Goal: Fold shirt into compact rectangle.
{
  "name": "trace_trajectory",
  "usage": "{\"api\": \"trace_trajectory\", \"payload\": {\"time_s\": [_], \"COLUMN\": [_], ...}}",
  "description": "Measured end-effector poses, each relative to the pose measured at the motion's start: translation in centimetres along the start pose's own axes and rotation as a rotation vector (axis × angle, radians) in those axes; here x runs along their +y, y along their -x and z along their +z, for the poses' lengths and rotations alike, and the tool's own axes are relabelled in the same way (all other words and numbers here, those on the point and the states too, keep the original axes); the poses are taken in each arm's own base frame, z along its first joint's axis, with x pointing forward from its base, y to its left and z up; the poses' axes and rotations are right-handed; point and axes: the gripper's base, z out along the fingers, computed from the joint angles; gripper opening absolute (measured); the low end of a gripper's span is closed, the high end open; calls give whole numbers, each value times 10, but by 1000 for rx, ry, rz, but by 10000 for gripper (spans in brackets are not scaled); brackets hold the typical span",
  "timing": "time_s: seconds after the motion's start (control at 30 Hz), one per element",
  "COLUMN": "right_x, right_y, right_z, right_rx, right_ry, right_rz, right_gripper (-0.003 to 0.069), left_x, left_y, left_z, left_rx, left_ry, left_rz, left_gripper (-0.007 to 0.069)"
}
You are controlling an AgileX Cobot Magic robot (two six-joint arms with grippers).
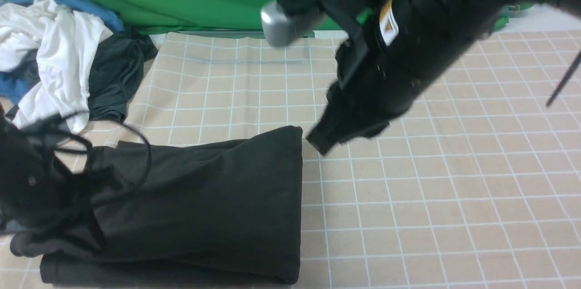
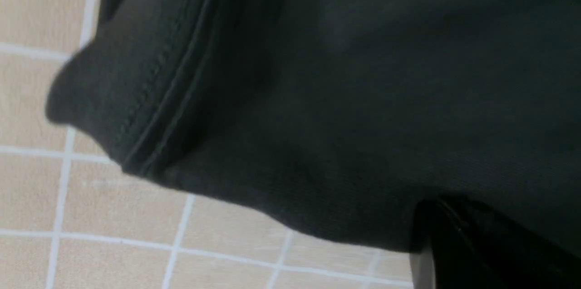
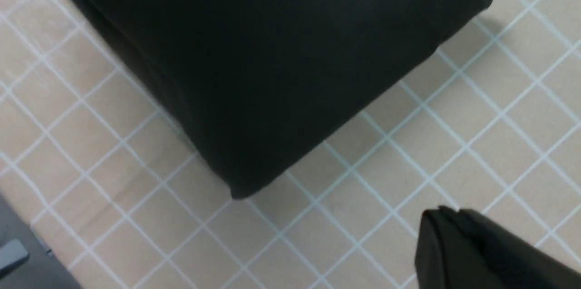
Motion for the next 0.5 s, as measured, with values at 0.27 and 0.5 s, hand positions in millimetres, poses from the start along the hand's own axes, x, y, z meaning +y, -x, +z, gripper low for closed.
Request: {"api": "trace_trajectory", "payload": {"time_s": [0.27, 0.5], "right_x": [-2, -2], "right_y": [-27, -26], "right_z": [44, 46], "right_rx": [82, 66], "right_ry": [-6, -5], "right_rz": [1, -3], "right_gripper": [25, 25], "left_x": [14, 4], "left_y": [-16, 12], "left_z": [24, -25], "left_rx": [35, -42], "left_ry": [73, 116], "left_rz": [13, 36], "left_gripper": [13, 15]}}
